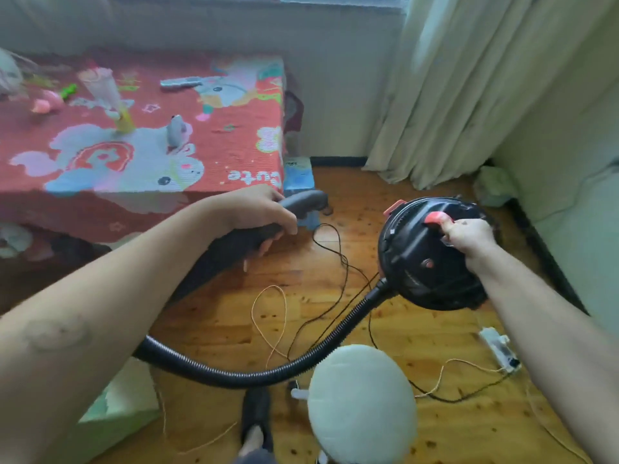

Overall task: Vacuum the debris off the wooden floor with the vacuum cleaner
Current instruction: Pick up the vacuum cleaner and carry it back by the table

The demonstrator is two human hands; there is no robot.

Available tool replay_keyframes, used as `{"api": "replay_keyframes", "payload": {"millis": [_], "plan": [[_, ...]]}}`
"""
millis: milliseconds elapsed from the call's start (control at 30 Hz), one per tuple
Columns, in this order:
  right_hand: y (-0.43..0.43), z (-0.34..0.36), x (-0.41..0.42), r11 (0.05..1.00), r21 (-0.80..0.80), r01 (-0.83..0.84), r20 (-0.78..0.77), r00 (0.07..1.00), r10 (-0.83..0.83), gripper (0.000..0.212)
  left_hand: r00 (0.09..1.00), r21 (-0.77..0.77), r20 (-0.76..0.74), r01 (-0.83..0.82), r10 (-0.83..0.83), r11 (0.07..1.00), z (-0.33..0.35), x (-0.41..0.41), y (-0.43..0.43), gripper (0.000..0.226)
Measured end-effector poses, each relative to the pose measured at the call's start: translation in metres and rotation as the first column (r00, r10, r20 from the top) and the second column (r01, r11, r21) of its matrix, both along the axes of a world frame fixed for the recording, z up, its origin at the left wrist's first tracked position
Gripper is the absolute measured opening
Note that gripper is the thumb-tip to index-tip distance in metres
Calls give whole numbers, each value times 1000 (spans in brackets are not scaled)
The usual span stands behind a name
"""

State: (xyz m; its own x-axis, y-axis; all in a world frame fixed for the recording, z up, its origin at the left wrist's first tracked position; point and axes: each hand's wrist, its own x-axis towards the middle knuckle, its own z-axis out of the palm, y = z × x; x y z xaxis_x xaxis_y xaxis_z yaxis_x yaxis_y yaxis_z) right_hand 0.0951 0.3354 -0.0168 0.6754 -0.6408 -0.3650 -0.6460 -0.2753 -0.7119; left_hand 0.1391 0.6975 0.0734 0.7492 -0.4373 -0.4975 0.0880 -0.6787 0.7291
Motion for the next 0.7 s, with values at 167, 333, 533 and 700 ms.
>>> {"api": "replay_keyframes", "payload": {"millis": [167, 333, 533, 700], "plan": [[8, -4, 4, 976, -105, 190, -10, 981, -192, 53, 976, -76, -70, 201, -206, 977, -19, 78, -6, 29], [9, -9, 0, 924, -116, 364, -4, 930, -367, 51, 938, -117, -53, 335, -343, 935, -36, 122, -18, 33], [9, -12, -17, 842, -44, 538, 31, 843, -537, 46, 925, -92, 128, 370, -357, 925, -42, 153, -33, 23], [-3, 4, -23, 773, -29, 634, 44, 774, -632, 41, 880, -123, 268, 435, -392, 892, -32, 169, -52, 18]]}}
